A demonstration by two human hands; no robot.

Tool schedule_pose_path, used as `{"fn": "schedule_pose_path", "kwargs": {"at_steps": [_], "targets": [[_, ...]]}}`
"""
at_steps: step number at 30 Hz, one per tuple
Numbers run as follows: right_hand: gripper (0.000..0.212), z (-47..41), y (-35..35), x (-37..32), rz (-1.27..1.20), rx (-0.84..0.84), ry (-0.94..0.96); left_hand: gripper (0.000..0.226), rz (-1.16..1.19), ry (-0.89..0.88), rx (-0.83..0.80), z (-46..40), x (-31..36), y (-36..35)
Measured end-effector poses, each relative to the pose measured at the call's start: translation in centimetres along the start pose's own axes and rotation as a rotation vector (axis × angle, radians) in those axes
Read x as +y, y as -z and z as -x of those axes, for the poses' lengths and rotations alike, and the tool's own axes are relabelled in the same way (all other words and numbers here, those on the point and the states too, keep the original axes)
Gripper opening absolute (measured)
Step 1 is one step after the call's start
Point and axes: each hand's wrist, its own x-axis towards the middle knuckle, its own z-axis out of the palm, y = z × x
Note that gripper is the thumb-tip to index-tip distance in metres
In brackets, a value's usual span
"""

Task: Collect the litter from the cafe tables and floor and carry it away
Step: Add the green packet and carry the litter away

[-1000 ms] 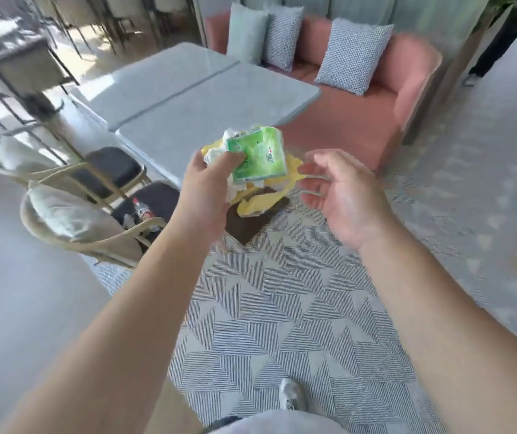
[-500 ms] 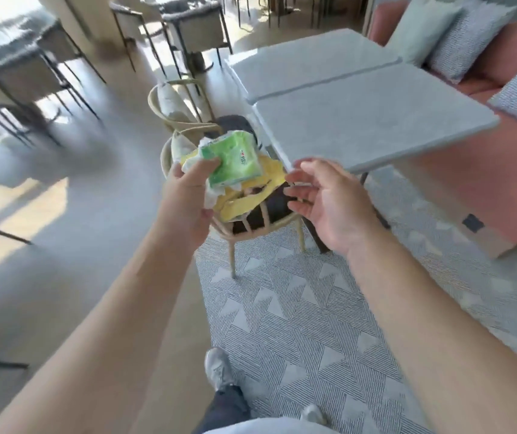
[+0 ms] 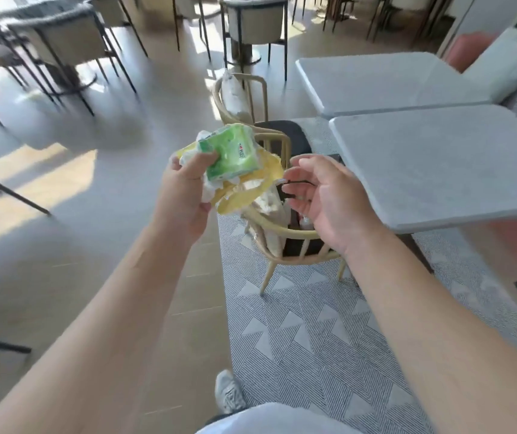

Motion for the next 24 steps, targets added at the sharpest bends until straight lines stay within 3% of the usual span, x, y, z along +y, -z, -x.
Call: {"fn": "schedule_pose_path", "kwargs": {"at_steps": [4, 9, 18, 24], "targets": [[0.01, -4.0, -5.6, 1.0, -0.002, -0.052, -0.002, 0.047, -0.006, -0.027, 0.035, -4.1, 3.4, 3.6], [0.012, -8.4, -10.3, 2.2, 0.031, -0.102, -0.012, 0.051, 0.021, -0.057, 0.058, -7.9, 6.8, 6.9], [0.012, -17.8, -14.8, 3.4, 0.021, -0.135, -0.041, 0.049, 0.012, -0.059, 0.136, -16.6, 8.6, 10.4], [0.012, -28.2, -16.8, 4.8, -0.021, -0.142, -0.097, 0.035, -0.043, -0.035, 0.2, -26.6, 8.5, 11.0]]}}
